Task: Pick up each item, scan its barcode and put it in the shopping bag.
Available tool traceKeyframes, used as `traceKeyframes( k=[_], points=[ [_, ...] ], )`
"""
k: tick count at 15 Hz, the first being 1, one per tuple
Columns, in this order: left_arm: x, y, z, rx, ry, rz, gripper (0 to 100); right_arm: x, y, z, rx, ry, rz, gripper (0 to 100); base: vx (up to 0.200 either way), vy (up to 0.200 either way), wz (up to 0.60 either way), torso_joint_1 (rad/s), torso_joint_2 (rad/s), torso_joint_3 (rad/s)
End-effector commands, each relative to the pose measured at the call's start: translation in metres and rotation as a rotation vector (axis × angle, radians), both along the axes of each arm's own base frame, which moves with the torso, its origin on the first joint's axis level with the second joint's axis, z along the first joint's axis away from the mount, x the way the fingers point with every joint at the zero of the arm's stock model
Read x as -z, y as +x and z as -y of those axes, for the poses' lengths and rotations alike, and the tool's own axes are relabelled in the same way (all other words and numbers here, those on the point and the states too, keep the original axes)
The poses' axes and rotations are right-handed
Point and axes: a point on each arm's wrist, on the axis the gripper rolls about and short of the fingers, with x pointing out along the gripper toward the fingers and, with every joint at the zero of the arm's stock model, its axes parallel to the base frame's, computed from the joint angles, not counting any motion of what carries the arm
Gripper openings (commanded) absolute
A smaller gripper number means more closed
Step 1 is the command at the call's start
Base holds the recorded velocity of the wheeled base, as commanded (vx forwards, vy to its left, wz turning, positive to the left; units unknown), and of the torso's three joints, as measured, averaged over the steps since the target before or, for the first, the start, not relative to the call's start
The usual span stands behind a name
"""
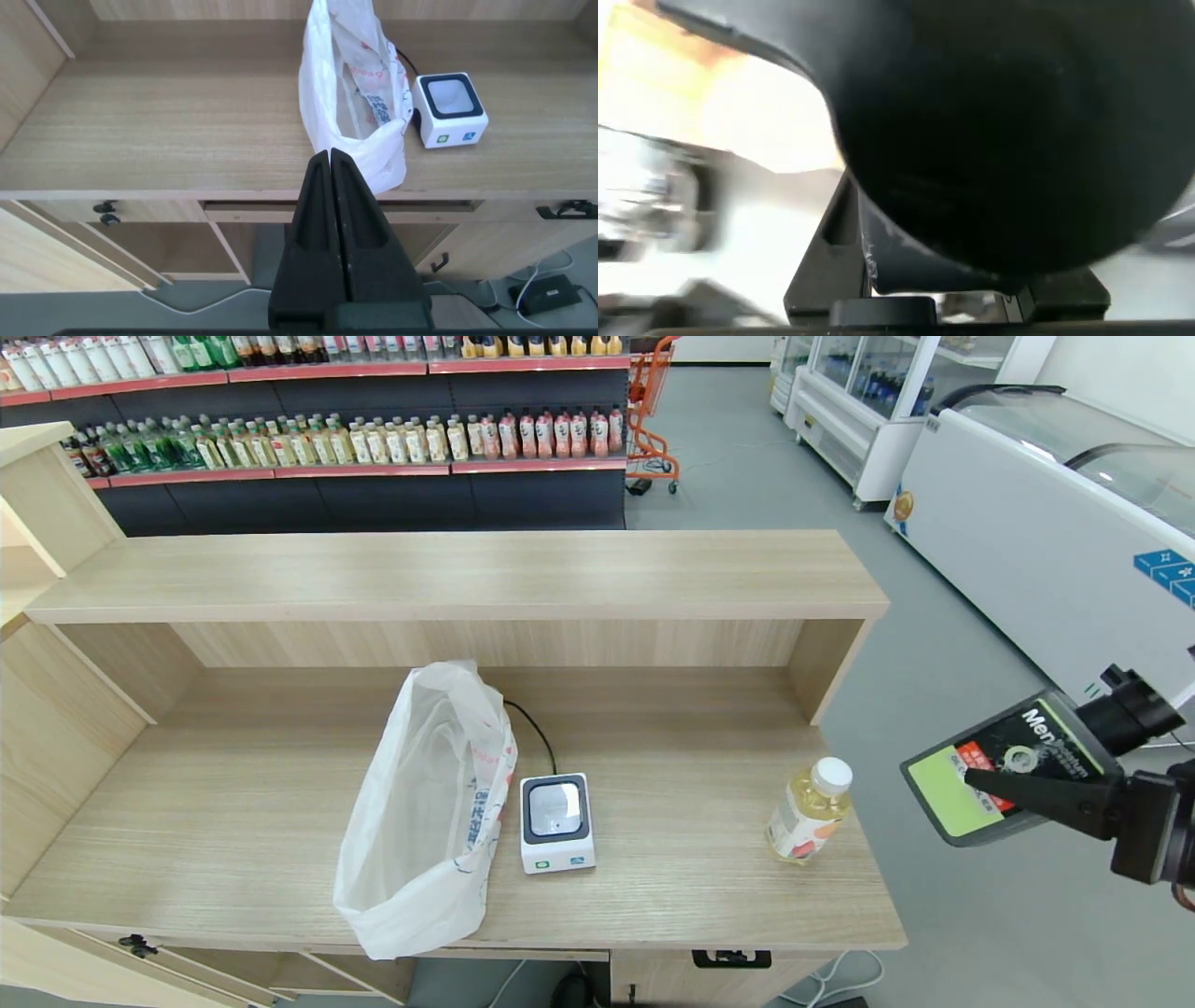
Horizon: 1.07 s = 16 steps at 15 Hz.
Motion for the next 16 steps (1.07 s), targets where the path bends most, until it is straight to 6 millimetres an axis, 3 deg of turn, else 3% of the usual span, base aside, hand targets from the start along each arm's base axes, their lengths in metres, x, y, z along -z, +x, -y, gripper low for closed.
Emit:
traceKeyframes(
  k=[1, 5, 14, 16],
  points=[
    [0.000, 0.000, 0.000, 0.000, 0.000, -0.002, 0, 0.006, 0.007, -0.002, -0.018, 0.115, -0.119, 0, 0.000, 0.000, 0.00, 0.000, 0.00, 0.000],
    [0.000, 0.000, 0.000, 0.000, 0.000, -0.002, 0, 0.025, 0.021, -0.009, -0.054, 0.123, -0.133, 0, 0.000, 0.000, 0.00, 0.000, 0.00, 0.000],
    [0.000, 0.000, 0.000, 0.000, 0.000, -0.001, 0, 0.027, 0.020, -0.010, -0.055, 0.120, -0.133, 0, 0.000, 0.000, 0.00, 0.000, 0.00, 0.000],
    [0.000, 0.000, 0.000, 0.000, -0.002, -0.001, 0, 0.028, 0.021, -0.010, -0.056, 0.119, -0.138, 0, 0.000, 0.200, 0.00, 0.000, 0.00, 0.002]
  ],
)
